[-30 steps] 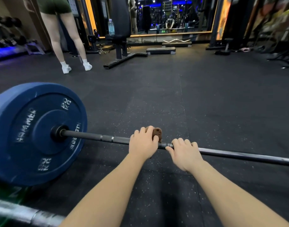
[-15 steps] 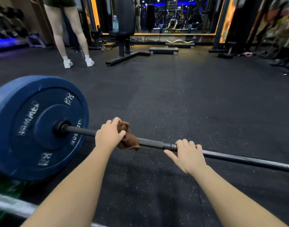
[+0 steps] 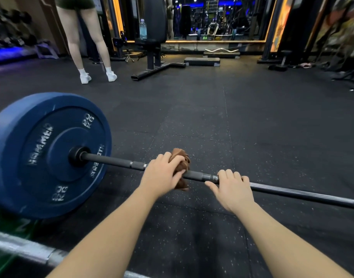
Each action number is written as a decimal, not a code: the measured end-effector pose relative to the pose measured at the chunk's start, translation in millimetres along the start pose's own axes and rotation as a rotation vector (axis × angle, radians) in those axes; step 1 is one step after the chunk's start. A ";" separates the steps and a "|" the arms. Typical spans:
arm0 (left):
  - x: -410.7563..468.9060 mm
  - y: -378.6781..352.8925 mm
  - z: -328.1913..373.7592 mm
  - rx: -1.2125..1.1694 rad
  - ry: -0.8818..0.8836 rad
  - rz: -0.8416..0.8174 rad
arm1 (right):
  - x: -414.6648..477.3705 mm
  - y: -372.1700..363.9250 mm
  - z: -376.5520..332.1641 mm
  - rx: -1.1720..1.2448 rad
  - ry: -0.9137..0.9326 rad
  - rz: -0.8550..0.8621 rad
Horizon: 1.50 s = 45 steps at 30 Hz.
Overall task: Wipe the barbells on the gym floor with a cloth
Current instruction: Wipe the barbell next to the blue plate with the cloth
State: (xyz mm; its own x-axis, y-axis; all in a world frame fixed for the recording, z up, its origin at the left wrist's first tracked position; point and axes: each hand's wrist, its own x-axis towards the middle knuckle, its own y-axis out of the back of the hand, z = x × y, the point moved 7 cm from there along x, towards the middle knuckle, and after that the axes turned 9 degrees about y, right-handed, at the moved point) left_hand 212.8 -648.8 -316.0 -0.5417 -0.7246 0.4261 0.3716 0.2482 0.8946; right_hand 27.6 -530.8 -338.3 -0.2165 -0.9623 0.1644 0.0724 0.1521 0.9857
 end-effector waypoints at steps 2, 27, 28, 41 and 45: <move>0.9 5.2 -20.3 0.019 0.000 -0.003 | 0.5 -2.6 -0.6 -0.013 0.004 0.002; -6.0 18.3 -61.6 -0.157 0.423 0.023 | 55.5 4.7 -74.4 0.177 0.059 -0.323; -7.2 16.6 -57.1 -0.168 0.406 0.035 | 52.6 2.3 -80.8 0.123 0.091 -0.222; -18.0 50.6 -208.4 -0.114 0.613 -0.032 | 47.7 -3.8 -79.9 0.051 0.120 -0.068; -14.2 46.5 -196.4 -0.061 0.719 -0.003 | 48.9 -5.9 -79.0 0.033 0.132 -0.052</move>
State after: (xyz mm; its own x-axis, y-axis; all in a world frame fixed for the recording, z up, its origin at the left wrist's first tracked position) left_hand 385.8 -753.2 -307.0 0.0797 -0.9742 0.2110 0.4240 0.2247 0.8773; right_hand 93.4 -596.6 -338.9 -0.0891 -0.9901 0.1088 0.0318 0.1064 0.9938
